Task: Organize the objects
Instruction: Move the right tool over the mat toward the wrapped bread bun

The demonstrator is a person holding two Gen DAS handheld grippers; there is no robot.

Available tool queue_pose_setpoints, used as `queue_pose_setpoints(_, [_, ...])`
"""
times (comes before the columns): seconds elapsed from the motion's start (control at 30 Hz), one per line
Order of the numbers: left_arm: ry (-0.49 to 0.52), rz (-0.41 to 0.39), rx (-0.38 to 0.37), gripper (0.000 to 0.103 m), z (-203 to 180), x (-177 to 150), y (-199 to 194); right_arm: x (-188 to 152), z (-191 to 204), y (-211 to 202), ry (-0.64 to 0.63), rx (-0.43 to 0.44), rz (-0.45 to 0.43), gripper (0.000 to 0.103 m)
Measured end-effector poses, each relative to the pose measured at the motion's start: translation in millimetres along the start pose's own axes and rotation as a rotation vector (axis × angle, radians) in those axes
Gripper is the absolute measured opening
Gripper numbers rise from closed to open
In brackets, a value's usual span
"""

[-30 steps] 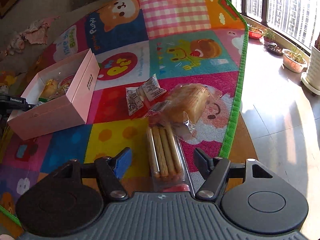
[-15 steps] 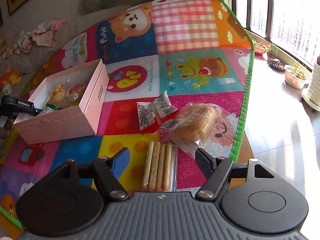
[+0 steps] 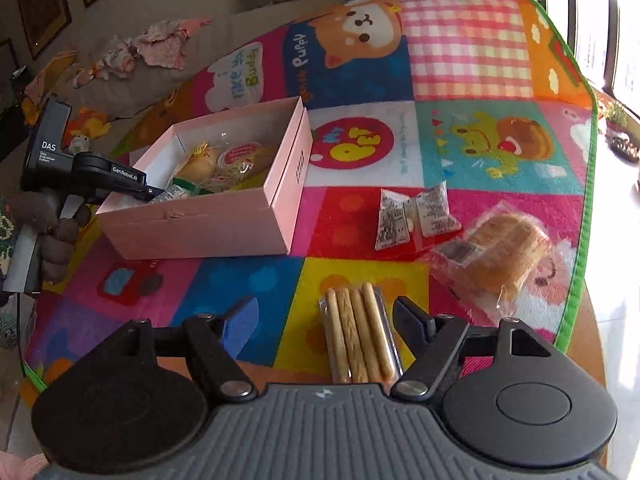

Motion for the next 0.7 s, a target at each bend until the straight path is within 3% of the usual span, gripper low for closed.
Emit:
queue_pose_setpoints(0.17, [-0.001, 0.005, 0.002, 0.021, 0.8, 0.7, 0.0, 40.0, -23.6, 28.2, -0.034, -0.145, -0.033, 0.075])
queue_pose_setpoints(0.4, [0.001, 0.003, 0.001, 0.021, 0.5, 0.7, 0.1, 45.9, -46.2, 104.1, 0.064, -0.155, 0.141, 0.075])
queue_pose_setpoints(0.5, [0.007, 0.002, -0.001, 0.021, -0.1, 0.8, 0.6, 39.2, -42.4, 107.9, 0.045, -0.159, 0.161, 0.066])
queue_pose_setpoints(0.7, [0.004, 0.0, -0.002, 0.021, 0.0, 1.5, 1.0, 36.5, -38.3, 83.9, 0.019, -0.161, 0.143, 0.06])
Point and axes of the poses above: each gripper's, at about its wrist camera, not at the fingertips, and y roughly the way its jaws point, z to its left, x to its top, the point moved 5 cm from there along y, roughly the way its jaws point, and after that the axes turned 6 degrees about -x, right-handed, at the moved point
